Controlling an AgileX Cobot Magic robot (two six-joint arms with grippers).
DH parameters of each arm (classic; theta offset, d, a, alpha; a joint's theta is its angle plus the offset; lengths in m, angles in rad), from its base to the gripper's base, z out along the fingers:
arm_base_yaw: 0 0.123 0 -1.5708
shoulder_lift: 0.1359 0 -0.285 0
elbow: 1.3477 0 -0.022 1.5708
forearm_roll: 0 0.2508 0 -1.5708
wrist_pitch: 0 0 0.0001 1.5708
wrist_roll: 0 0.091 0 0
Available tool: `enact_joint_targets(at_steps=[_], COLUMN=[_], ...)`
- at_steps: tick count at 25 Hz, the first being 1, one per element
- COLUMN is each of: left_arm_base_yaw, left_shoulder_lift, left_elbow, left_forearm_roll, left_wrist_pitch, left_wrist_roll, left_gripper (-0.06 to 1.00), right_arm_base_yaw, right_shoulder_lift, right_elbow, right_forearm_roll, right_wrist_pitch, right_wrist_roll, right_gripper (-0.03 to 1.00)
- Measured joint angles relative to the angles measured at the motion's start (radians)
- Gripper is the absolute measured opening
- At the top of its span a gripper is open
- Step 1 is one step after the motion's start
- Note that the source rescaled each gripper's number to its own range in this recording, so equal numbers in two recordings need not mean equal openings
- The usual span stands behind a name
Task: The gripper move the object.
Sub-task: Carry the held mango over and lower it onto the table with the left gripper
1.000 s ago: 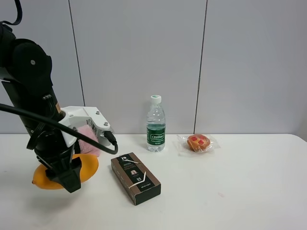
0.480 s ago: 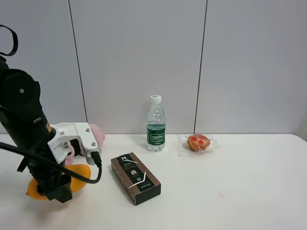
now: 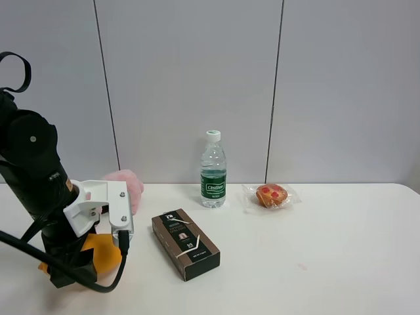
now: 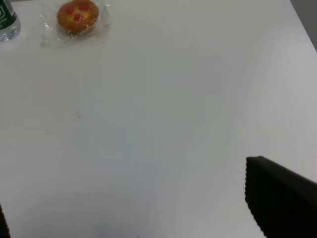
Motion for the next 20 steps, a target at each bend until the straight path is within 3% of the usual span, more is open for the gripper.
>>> enact_joint_targets(at_steps=[13, 20], left_arm_base_yaw=[0.000, 0.000], left_shoulder_lift=[0.034, 0.038], left_elbow=[0.001, 0.001], left_forearm_roll=[-0.001, -0.004], left_wrist_pitch=[-0.005, -0.055], left_wrist_roll=[0.022, 0.006], left_gripper=[0.20, 0.66], right_arm_base_yaw=[0.000, 0.000], right_shoulder_lift=[0.000, 0.000], right_elbow=[0.000, 0.000], right_forearm_roll=[0.000, 0.000], right_wrist_pitch=[0.000, 0.000], right_wrist_roll=[0.000, 0.000], right_gripper=[1.00, 1.00])
